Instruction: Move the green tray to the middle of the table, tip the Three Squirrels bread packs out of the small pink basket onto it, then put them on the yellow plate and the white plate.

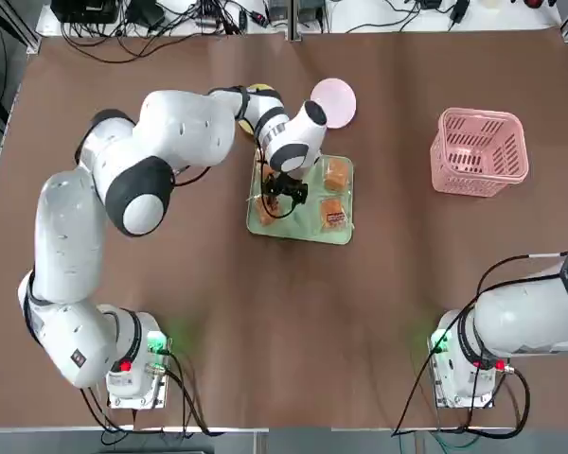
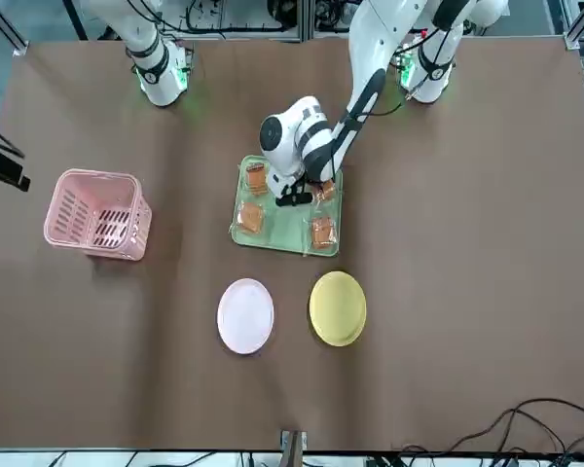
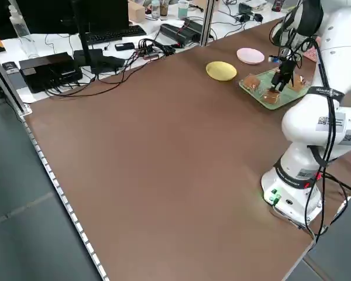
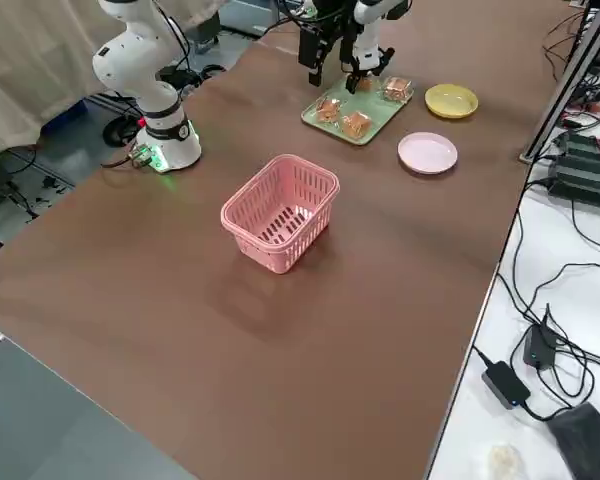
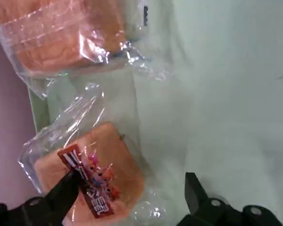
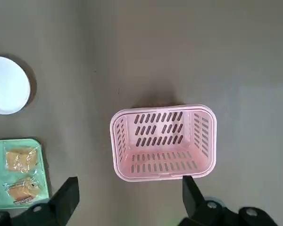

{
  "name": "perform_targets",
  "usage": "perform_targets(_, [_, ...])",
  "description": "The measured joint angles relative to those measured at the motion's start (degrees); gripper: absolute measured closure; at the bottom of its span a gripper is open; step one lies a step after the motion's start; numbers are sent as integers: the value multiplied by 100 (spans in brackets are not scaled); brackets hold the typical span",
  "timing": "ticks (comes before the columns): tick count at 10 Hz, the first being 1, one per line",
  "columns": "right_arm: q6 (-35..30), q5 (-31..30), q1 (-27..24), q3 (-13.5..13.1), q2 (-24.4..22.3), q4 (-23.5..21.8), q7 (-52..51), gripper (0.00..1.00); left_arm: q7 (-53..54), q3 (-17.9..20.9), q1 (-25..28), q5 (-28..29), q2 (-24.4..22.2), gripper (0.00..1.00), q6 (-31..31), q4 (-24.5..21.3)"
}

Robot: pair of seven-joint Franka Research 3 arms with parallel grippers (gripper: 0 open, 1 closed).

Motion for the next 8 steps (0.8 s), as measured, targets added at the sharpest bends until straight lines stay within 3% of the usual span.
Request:
perform_targets(4, [-13, 0, 1, 1, 0, 0, 0, 3, 377, 10, 139, 0, -429, 0, -250, 33])
perform_targets(8, [-15, 0, 4, 17, 0, 0, 0, 3, 915, 63, 740, 3, -1039, 0, -472, 569])
